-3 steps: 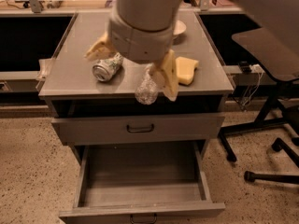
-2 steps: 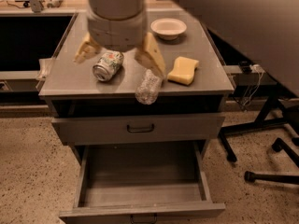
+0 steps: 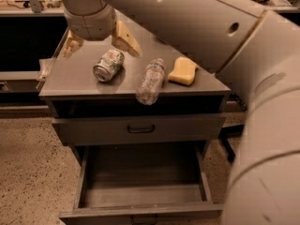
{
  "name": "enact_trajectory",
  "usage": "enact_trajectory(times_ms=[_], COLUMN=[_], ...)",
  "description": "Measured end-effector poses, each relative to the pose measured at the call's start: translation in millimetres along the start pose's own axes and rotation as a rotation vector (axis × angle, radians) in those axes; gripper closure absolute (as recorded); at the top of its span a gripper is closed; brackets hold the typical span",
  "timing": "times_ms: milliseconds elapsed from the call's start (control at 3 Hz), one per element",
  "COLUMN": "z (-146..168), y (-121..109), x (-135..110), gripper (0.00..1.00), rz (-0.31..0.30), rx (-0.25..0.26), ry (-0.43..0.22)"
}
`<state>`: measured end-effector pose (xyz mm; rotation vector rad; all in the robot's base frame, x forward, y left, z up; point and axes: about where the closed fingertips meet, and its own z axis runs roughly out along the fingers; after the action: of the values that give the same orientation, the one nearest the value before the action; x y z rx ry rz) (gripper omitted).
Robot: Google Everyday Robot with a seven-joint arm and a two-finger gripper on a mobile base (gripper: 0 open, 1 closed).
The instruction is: Place 7up can into middle drawer
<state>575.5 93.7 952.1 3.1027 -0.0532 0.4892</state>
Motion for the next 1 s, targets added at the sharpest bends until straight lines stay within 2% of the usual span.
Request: enact_trajectory(times_ms=[333, 667, 1000], z=[11.8, 31.9, 51.4], y=[-11.0, -12.1, -8.2], x=[24.1, 46.8, 60.9], gripper=[0.0, 0.0, 0.0], rz=[0.052, 0.125, 0.176], rx=[0.018, 0.012, -0.018], ry=[0.016, 0.027, 0.022])
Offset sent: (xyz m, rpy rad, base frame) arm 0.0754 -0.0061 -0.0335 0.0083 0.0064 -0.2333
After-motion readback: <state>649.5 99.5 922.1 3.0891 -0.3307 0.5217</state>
